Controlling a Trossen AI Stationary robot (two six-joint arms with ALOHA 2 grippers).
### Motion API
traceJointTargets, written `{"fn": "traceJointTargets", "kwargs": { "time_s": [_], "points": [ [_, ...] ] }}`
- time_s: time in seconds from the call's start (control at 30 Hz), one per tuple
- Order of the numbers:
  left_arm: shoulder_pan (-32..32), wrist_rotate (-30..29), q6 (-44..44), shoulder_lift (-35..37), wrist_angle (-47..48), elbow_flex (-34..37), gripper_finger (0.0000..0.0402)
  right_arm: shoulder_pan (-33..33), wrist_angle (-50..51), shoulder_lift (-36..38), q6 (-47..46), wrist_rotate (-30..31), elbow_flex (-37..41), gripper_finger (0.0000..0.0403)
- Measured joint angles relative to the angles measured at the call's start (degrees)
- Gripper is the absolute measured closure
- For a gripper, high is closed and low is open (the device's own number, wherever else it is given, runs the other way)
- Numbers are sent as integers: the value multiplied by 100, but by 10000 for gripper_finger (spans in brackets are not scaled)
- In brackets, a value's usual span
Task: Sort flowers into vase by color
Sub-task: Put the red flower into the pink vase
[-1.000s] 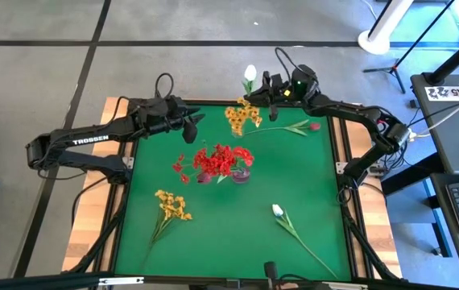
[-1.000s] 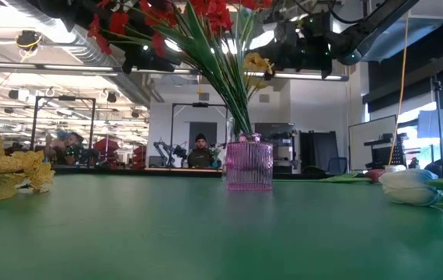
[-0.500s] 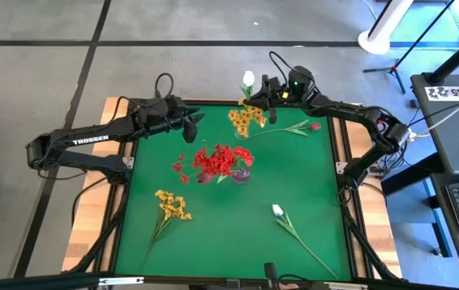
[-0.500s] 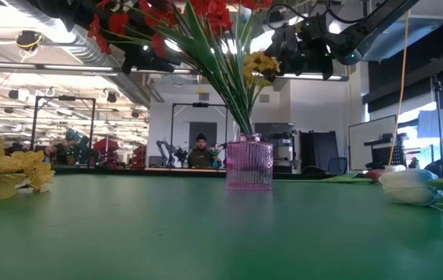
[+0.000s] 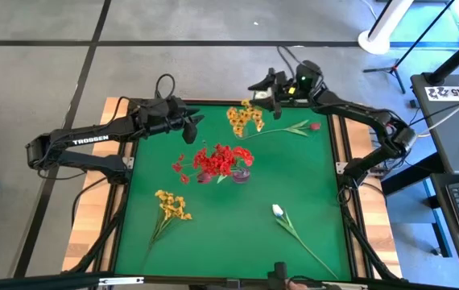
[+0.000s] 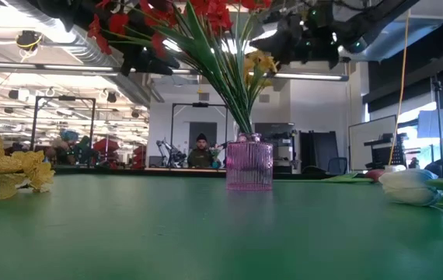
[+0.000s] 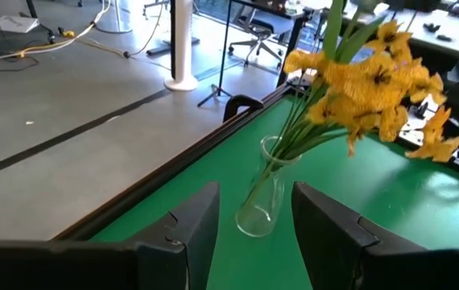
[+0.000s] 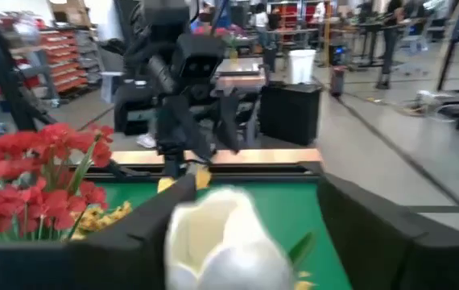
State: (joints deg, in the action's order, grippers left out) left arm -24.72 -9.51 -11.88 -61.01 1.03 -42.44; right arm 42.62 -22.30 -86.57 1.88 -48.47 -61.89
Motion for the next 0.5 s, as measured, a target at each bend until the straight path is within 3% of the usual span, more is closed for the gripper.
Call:
{"fn": "traceJointTargets", "kwargs": {
  "time_s": [0.23,0.4,0.5],
  "points": [
    [-1,-1,24,0,72,0,250,144,966,813,362,257,-291,86],
    [1,-1,26,0,148,0,250,128,2288,1412,841,683,-672,75],
    [0,-1,26,0,362,0,250,126,3438,1755,1144,1278,-797,80]
  ]
}}
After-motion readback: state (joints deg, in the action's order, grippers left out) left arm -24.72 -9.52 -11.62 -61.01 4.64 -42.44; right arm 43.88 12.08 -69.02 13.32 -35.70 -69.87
